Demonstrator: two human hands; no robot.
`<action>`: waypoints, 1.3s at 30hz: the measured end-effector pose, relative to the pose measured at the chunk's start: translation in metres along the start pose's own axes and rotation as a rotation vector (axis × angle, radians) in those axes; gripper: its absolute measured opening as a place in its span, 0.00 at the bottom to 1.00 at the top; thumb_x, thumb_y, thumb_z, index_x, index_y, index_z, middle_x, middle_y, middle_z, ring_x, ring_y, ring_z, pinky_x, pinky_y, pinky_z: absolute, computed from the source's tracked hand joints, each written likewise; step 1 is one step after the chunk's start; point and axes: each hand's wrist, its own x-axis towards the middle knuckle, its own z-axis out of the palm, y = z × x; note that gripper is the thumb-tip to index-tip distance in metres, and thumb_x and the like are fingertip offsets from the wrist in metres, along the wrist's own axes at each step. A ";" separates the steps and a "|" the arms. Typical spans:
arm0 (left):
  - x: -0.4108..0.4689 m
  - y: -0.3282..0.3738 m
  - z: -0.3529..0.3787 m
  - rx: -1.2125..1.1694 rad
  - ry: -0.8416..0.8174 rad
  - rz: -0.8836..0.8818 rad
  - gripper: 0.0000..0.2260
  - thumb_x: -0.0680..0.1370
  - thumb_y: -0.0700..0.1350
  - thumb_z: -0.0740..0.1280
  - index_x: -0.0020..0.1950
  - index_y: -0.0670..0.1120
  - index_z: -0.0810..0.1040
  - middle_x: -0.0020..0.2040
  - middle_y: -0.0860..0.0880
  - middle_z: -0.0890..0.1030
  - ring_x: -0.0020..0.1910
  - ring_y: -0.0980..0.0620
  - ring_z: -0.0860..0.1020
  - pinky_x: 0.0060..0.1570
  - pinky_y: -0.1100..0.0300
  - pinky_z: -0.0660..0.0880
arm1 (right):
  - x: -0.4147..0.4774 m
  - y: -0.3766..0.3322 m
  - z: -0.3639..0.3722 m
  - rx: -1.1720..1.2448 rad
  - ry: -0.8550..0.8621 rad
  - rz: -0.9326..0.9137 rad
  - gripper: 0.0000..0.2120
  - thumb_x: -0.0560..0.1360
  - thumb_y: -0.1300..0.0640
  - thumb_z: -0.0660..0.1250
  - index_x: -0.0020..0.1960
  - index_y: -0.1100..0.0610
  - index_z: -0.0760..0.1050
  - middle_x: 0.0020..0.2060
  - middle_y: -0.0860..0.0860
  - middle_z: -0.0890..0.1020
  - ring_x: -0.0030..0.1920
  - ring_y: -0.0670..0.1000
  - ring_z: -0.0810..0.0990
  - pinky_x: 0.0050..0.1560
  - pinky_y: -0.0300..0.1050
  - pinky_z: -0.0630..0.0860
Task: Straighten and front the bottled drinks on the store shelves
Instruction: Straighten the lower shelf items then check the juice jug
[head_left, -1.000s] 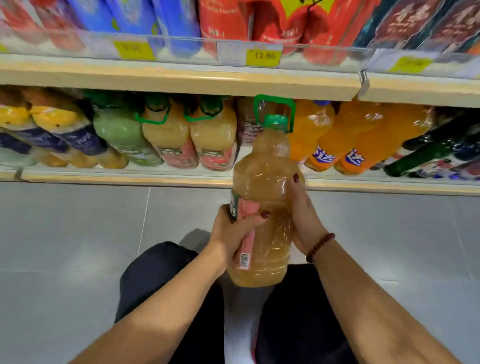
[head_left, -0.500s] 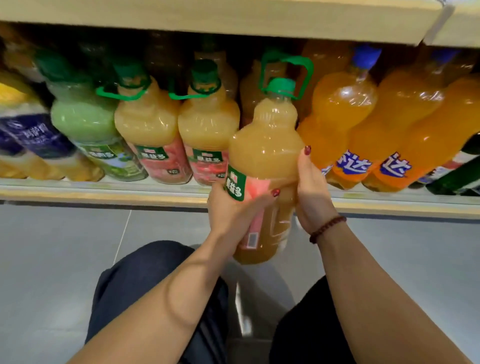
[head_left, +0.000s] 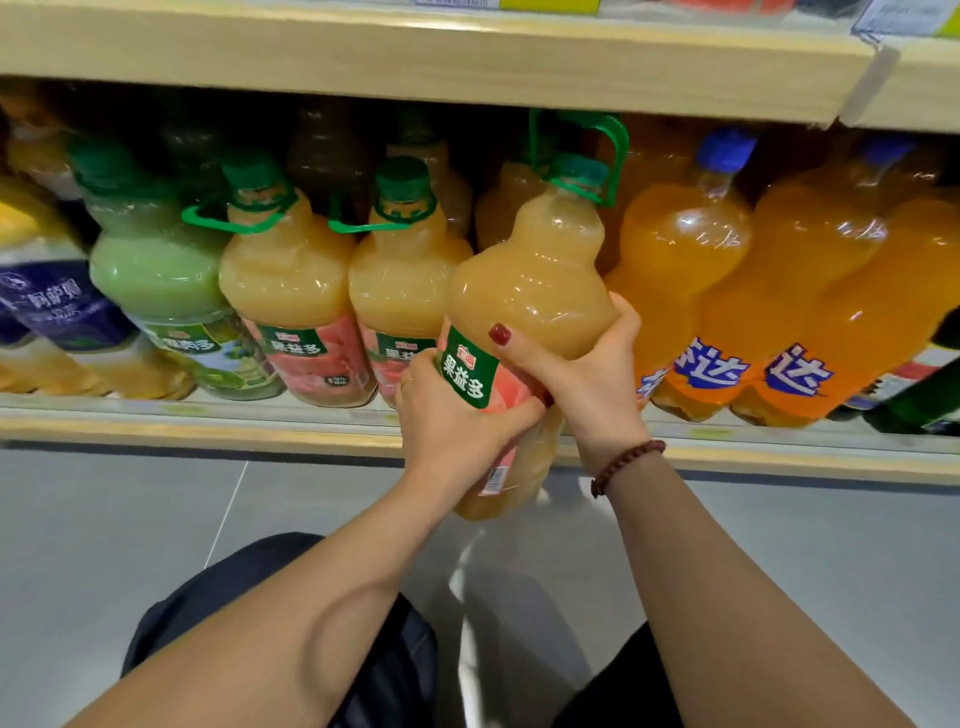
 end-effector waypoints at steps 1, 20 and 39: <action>0.001 -0.001 0.000 0.004 -0.010 0.019 0.40 0.49 0.64 0.75 0.55 0.47 0.71 0.50 0.50 0.80 0.53 0.48 0.79 0.53 0.46 0.77 | 0.003 -0.001 0.001 0.036 0.004 0.011 0.60 0.48 0.44 0.81 0.72 0.54 0.56 0.62 0.50 0.73 0.60 0.48 0.77 0.56 0.48 0.80; 0.016 -0.017 0.008 -0.099 -0.072 0.182 0.43 0.50 0.59 0.82 0.61 0.52 0.71 0.55 0.54 0.80 0.56 0.51 0.79 0.55 0.49 0.78 | 0.034 -0.017 -0.005 0.074 -0.073 -0.167 0.55 0.49 0.51 0.81 0.72 0.57 0.61 0.63 0.54 0.74 0.60 0.51 0.78 0.56 0.55 0.80; 0.015 -0.028 0.035 -0.179 -0.097 0.018 0.52 0.50 0.52 0.83 0.69 0.54 0.62 0.65 0.50 0.72 0.65 0.48 0.73 0.60 0.47 0.76 | 0.042 -0.005 -0.027 -0.357 -0.114 -0.287 0.51 0.57 0.38 0.78 0.75 0.51 0.61 0.66 0.47 0.72 0.66 0.47 0.72 0.63 0.50 0.76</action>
